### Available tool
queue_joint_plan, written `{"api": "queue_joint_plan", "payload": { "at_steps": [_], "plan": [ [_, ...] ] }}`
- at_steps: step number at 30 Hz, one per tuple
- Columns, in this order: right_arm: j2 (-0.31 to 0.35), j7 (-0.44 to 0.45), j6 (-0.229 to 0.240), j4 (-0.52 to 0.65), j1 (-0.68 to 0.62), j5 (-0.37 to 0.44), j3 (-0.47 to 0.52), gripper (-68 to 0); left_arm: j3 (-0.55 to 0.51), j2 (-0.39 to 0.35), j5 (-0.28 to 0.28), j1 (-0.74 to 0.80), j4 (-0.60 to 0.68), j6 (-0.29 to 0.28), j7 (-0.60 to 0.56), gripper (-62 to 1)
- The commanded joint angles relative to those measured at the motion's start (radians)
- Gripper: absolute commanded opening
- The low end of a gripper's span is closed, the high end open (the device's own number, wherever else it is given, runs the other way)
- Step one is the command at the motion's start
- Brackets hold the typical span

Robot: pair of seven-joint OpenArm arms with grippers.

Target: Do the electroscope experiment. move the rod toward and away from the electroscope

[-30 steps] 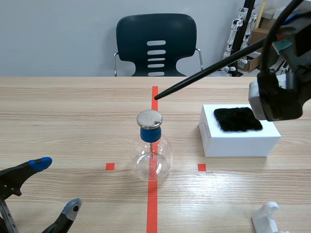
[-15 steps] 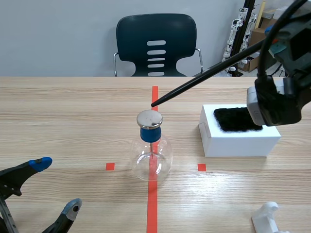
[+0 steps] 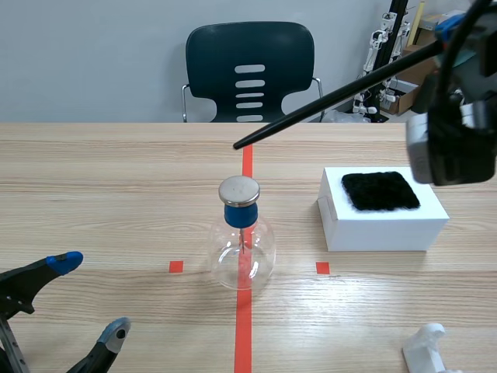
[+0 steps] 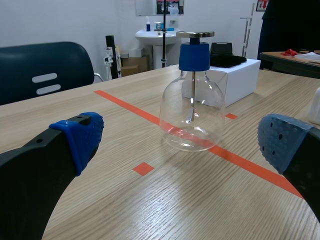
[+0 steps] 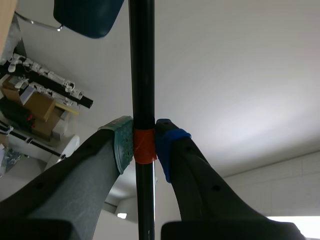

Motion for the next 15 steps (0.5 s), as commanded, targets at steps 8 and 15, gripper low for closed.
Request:
{"api": "queue_joint_plan", "payload": {
  "at_steps": [8, 15],
  "plan": [
    [-0.050, 0.100, -0.095, 0.035, -0.187, 0.248, 0.359, -66.4, 0.000, 0.004, -0.007, 0.002, 0.005, 0.002, -0.018, 1.4],
    [-0.204, 0.253, -0.097, 0.035, -0.319, 0.409, 0.586, -66.4, 0.000, 0.004, -0.007, 0.002, 0.005, 0.002, -0.018, 1.4]
  ]
}}
